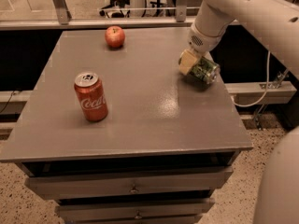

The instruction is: Place green can upright

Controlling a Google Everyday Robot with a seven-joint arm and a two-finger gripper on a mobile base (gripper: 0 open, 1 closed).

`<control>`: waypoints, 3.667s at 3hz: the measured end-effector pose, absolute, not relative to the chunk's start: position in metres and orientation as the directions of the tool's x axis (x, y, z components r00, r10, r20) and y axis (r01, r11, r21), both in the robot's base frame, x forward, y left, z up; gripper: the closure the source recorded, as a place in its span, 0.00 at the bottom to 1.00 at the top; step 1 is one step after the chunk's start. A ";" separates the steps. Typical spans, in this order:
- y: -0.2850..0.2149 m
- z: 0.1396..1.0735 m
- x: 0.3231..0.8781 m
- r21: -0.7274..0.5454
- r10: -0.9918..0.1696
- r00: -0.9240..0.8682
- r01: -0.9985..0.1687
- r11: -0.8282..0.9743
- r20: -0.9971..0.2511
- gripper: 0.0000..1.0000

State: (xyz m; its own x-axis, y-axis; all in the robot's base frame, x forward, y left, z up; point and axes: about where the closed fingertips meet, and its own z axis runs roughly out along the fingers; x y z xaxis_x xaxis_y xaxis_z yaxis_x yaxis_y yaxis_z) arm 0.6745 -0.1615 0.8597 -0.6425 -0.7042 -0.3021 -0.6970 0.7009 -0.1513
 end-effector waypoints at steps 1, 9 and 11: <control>-0.155 0.883 0.674 -0.143 -0.702 -0.591 -0.716 0.683 -0.397 0.96; -0.175 0.907 0.600 0.111 0.147 -0.065 -0.937 0.330 -0.987 1.00; -0.177 0.890 0.583 0.001 0.157 0.052 -0.948 0.319 -0.986 0.61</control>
Offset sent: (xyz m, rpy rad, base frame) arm -0.0233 0.0125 0.1045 0.5799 -0.3574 0.2927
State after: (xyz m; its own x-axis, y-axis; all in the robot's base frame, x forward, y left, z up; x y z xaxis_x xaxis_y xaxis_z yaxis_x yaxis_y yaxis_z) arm 0.5833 -0.1766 0.8902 0.0521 0.1570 -0.9862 -0.9477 0.3192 0.0008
